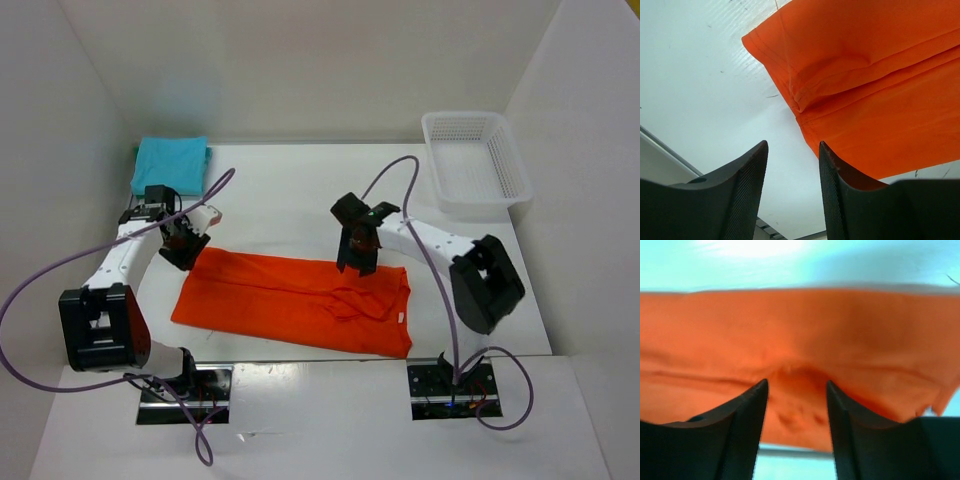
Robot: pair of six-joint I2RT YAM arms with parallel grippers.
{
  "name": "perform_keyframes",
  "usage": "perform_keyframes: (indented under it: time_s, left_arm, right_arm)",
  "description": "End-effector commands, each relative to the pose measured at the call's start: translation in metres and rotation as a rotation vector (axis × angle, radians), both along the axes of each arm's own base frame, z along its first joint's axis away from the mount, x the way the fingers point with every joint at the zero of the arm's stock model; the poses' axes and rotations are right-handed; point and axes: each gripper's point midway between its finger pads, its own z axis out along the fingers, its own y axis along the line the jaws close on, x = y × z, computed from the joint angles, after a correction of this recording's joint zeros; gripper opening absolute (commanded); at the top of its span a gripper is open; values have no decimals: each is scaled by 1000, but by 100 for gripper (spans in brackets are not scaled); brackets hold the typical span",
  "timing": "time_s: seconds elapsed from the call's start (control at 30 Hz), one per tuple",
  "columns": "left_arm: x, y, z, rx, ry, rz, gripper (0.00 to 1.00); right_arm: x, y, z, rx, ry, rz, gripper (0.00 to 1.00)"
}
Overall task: Fold and stack the t-shirts
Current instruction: Fold the other side of the tshirt into a rectangle
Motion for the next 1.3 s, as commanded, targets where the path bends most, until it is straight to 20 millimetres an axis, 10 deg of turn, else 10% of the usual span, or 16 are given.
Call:
perform_keyframes:
  time_s: [0.0, 0.33, 0.8, 0.93, 1.03, 1.13, 1.27]
  left_arm:
    - [6, -3, 18, -25, -54, 22, 53]
    - [2, -4, 11, -33, -43, 39, 53]
    - [8, 5, 10, 11, -58, 46, 58]
    - [27, 6, 26, 7, -131, 74, 61]
    - [55, -3, 39, -60, -230, 67, 77]
    - [69, -13, 24, -89, -198, 70, 87]
    - [85, -14, -5, -109, -151, 87, 92]
  right_arm:
    - [19, 9, -11, -34, -35, 54, 53]
    - [-39, 24, -28, 124, 94, 114, 13]
    - [-108, 36, -32, 141, 207, 169, 10]
    - [-101, 40, 4, 176, 130, 153, 10]
    - [-96, 17, 42, 178, 37, -38, 27]
    - [-117, -48, 28, 35, 11, -262, 41]
    - [-140, -69, 12, 78, 27, -428, 63]
